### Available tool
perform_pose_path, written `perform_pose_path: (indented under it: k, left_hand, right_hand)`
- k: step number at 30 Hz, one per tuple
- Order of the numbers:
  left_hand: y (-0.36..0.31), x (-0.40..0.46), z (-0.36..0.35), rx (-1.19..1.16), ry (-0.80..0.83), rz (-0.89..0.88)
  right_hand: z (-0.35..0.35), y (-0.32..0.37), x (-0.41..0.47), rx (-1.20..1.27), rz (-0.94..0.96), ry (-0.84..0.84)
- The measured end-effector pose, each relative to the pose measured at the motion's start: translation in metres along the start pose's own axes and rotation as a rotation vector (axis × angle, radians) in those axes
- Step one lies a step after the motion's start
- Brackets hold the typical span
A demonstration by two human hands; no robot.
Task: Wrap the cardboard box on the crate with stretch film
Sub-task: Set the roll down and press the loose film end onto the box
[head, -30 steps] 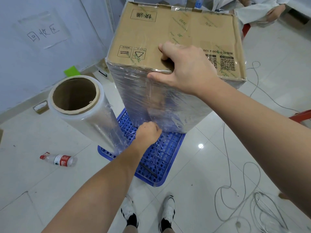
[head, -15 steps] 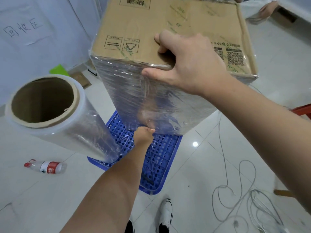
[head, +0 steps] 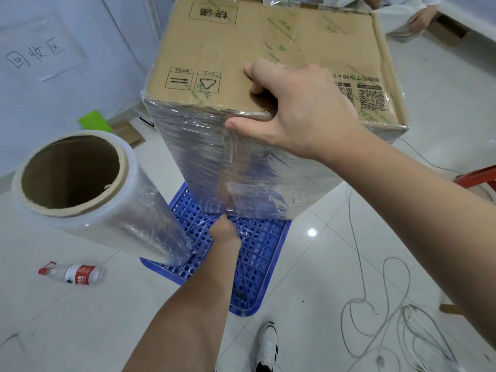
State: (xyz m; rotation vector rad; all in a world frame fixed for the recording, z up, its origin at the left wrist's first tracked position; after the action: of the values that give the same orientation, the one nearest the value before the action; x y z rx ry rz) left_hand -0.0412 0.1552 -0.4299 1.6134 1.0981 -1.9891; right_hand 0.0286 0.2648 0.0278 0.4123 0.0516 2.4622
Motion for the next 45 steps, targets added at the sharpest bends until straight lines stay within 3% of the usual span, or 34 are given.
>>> perform_pose_path:
  k: [3, 6, 11, 14, 18, 22, 25, 28, 31, 35, 42, 45]
  left_hand:
    - [0.039, -0.025, -0.021, -0.307, 0.215, 0.191]
    - [0.042, -0.036, -0.044, -0.498, 0.366, 0.255]
    - [-0.008, -0.045, -0.067, -0.686, 0.430, 0.258]
    - [-0.027, -0.047, -0.061, -0.793, 0.376, 0.307]
    - [-0.036, -0.026, -0.053, -0.787, 0.343, 0.292]
    - [-0.047, -0.038, -0.030, -0.807, 0.267, 0.138]
    - [-0.036, -0.042, -0.010, -0.629, 0.168, 0.027]
    - [-0.002, -0.051, -0.004, -0.502, 0.102, 0.035]
    - [0.022, -0.060, -0.020, -0.555, 0.263, 0.184]
    - [-0.018, -0.109, -0.045, -0.725, 0.505, 0.193]
    - [-0.081, -0.146, -0.022, -0.914, 0.509, 0.209]
    - [-0.077, -0.171, -0.005, -0.984, 0.497, 0.102]
  right_hand:
    - [0.000, 0.001, -0.001, -0.003, 0.006, 0.002]
    - [0.000, 0.003, -0.003, -0.007, 0.011, 0.002]
    - [0.001, 0.006, -0.006, 0.008, 0.018, -0.006]
    - [0.002, 0.007, -0.007, 0.009, 0.020, -0.010]
    - [0.001, 0.007, -0.008, 0.012, 0.020, -0.001]
    - [0.002, 0.006, -0.006, -0.003, 0.017, -0.002]
    - [0.002, 0.006, -0.006, -0.015, 0.024, 0.000]
    - [0.002, 0.007, -0.005, -0.019, 0.034, -0.007]
    - [0.002, 0.006, -0.005, -0.026, 0.045, -0.010]
    - [0.002, 0.006, -0.004, -0.022, 0.061, -0.021]
    - [-0.002, 0.000, -0.002, 0.011, 0.065, -0.030]
    - [-0.004, -0.001, -0.002, -0.001, 0.069, -0.019]
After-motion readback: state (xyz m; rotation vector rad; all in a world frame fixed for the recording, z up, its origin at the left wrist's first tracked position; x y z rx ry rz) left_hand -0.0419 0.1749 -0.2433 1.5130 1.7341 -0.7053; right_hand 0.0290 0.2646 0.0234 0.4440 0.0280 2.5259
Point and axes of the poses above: each hand's wrist, its own x-axis towards the middle knuckle, its own z-axis out of the back of the hand, y = z × x, the point moved 8 cm from there along x, towards the middle knuckle, and after that the axes turned 6 degrees about z, right-handed, at the moved point
